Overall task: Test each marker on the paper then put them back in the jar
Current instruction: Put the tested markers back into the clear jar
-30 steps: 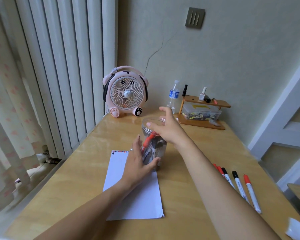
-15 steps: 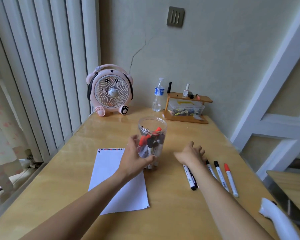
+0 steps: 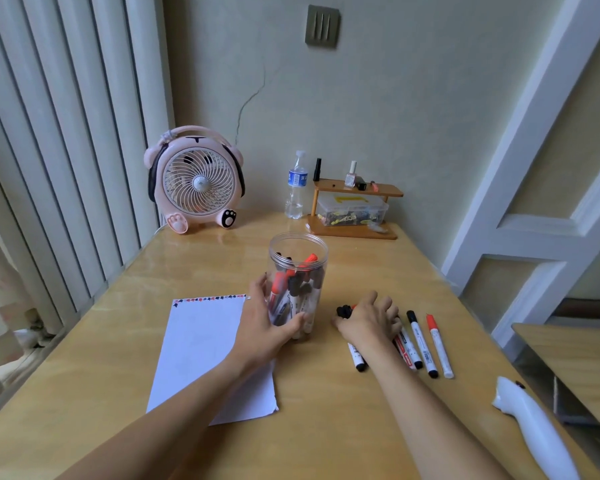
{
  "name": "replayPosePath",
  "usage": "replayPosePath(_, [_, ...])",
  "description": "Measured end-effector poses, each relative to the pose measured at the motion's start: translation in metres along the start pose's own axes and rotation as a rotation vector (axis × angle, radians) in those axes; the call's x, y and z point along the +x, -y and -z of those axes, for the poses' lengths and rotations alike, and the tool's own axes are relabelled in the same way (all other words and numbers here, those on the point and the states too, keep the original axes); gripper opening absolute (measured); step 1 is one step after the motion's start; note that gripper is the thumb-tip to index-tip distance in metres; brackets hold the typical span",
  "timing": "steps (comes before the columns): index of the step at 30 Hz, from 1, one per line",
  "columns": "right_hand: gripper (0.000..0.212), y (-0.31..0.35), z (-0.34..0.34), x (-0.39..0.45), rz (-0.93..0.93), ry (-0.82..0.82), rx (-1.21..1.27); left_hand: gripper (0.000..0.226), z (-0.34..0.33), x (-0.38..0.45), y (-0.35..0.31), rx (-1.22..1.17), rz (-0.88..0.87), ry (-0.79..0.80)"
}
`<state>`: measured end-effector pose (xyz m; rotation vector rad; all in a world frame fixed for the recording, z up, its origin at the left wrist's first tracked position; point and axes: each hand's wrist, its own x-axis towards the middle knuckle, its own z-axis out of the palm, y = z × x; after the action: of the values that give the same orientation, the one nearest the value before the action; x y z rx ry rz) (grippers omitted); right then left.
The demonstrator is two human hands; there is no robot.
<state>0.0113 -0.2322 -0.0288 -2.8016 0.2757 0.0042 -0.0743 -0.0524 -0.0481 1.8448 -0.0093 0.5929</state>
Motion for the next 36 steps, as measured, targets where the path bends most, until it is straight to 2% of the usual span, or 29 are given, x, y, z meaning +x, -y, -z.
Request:
replayPosePath(5, [0.096,-0.006,0.001,-0.003,-0.059,0.034,0.035,0.086,-0.001,0.0,0.002,0.003,-0.002,-0.001])
replayPosePath(8, [0.093,-0.006,0.0,-0.004,-0.056,0.06,0.086,0.087,-0.001,0.001,0.003,0.002,-0.001,0.001])
replayPosePath(15, [0.062,0.007,-0.005,-0.006,0.016,0.082,0.075,0.085,-0.001,0.001,0.003,-0.005,-0.008,0.007])
replayPosePath(24, [0.043,0.012,-0.003,-0.013,0.047,0.024,0.027,0.09,0.004,0.004,0.005,-0.009,0.017,0.033])
replayPosePath(27, [0.035,0.01,0.01,-0.013,0.066,0.023,0.2,0.093,0.006,0.005,0.005,0.0,0.021,0.035])
replayPosePath(30, [0.028,0.021,0.043,-0.015,0.101,-0.049,0.506,0.094,0.006,0.006,0.007,0.004,0.024,0.04])
replayPosePath(36, [0.016,0.063,0.128,-0.025,0.426,-0.295,1.124,0.097,0.007,0.007,0.008,0.024,0.029,0.051])
